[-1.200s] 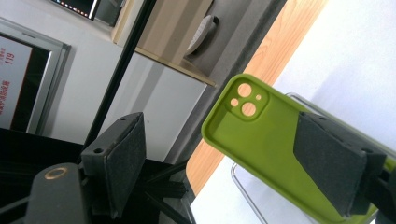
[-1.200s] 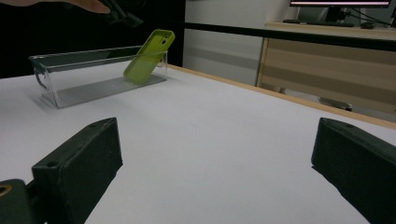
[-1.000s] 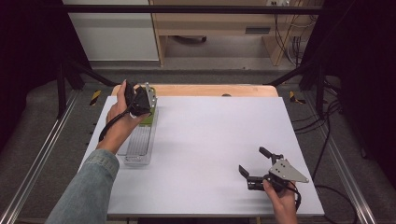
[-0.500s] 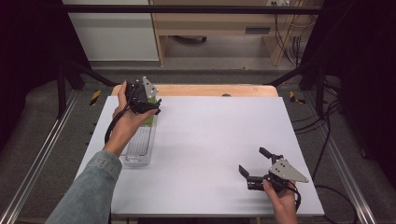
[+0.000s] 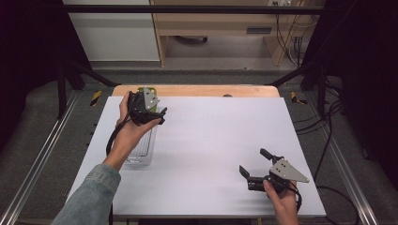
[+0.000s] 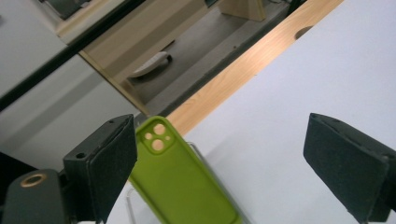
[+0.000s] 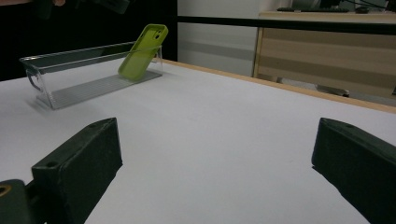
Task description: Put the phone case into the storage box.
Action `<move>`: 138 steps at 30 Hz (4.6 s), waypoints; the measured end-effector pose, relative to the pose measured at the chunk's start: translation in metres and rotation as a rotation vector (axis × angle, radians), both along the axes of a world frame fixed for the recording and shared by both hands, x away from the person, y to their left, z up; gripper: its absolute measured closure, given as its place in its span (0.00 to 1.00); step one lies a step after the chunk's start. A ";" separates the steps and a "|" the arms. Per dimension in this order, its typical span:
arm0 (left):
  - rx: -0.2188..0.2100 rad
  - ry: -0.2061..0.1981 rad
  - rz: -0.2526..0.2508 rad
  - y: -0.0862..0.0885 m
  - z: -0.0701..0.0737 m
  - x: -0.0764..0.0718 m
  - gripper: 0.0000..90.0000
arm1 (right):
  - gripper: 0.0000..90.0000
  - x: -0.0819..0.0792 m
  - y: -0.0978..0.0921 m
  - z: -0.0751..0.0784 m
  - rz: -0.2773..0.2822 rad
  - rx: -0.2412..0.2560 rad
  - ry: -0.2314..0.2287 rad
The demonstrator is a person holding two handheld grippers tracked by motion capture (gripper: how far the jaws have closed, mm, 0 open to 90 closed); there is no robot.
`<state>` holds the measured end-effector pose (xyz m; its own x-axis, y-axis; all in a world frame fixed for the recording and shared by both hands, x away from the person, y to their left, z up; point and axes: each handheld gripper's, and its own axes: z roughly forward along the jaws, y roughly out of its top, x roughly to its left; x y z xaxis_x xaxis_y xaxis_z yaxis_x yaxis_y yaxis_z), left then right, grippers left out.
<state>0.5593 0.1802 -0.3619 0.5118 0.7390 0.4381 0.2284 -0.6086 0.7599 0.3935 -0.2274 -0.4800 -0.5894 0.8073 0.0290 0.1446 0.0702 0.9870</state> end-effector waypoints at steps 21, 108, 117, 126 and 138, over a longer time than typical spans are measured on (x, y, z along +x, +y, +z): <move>-0.198 -0.049 -0.054 0.007 0.016 -0.034 0.10 | 0.02 0.000 0.001 0.000 -0.012 0.011 0.023; -0.396 -0.068 -0.106 0.041 -0.009 -0.122 0.03 | 0.02 0.000 0.001 0.002 -0.012 0.024 0.013; -0.420 -0.080 -0.105 0.048 -0.007 -0.131 0.03 | 0.02 0.000 0.000 0.002 -0.014 0.022 0.014; -0.448 -0.107 -0.092 0.056 -0.006 -0.137 0.03 | 0.02 0.000 0.000 0.002 -0.017 0.027 0.015; -0.473 -0.101 -0.060 0.073 -0.011 -0.143 0.03 | 0.02 -0.001 0.000 0.001 -0.016 0.024 0.011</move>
<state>0.4167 0.2535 -0.3733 0.5316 0.8398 0.1103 0.1149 -0.2005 0.9729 0.3930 -0.2278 -0.4786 -0.5762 0.8154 0.0549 0.1565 0.0441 0.9867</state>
